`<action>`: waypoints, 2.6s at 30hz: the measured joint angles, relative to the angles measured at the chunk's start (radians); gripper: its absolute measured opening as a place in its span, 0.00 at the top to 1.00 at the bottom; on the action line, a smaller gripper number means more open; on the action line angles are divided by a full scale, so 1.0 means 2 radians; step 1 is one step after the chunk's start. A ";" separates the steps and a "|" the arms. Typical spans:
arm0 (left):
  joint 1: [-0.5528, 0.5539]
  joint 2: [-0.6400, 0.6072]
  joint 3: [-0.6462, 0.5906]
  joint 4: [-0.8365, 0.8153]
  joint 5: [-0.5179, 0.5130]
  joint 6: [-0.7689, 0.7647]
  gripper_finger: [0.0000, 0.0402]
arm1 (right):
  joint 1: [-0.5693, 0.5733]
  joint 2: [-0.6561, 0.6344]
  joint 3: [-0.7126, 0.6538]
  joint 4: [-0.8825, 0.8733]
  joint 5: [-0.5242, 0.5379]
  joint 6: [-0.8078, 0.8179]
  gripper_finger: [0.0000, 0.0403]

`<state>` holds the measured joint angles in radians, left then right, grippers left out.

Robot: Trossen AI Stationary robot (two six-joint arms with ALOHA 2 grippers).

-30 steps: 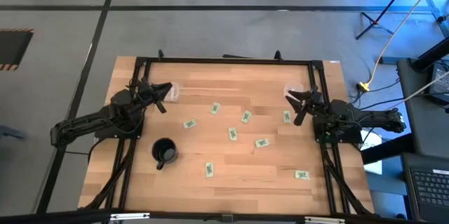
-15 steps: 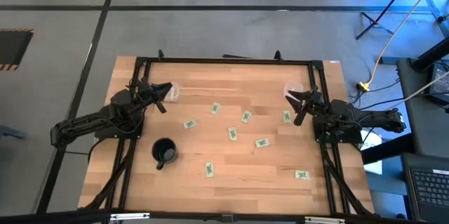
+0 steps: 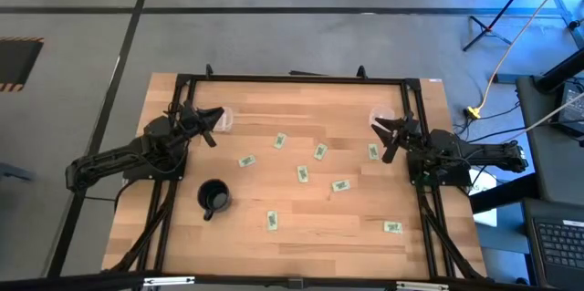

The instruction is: Pick and place Stevia / Truvia into bins

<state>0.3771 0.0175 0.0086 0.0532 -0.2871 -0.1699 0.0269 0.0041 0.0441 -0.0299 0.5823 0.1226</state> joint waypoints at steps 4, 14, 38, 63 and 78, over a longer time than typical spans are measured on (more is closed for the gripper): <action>0.000 0.000 0.000 0.000 0.000 0.000 0.89 | 0.000 0.000 0.000 0.000 0.000 0.000 0.66; 0.000 0.000 0.000 0.000 0.000 0.000 0.89 | 0.000 0.000 0.000 0.003 0.000 0.000 0.66; 0.000 0.000 0.000 0.000 0.000 0.000 0.89 | 0.010 0.098 0.120 -0.010 -0.093 -0.089 0.66; 0.000 0.000 0.000 0.000 -0.004 0.000 0.89 | 0.092 0.607 0.474 -0.591 -0.120 0.138 0.66; 0.000 0.000 0.000 0.000 -0.004 0.000 0.89 | 0.097 0.724 0.473 -0.598 -0.127 0.142 0.66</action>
<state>0.3771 0.0177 0.0086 0.0536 -0.2943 -0.1699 0.2214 1.4527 0.9893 -1.2265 0.3275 0.4060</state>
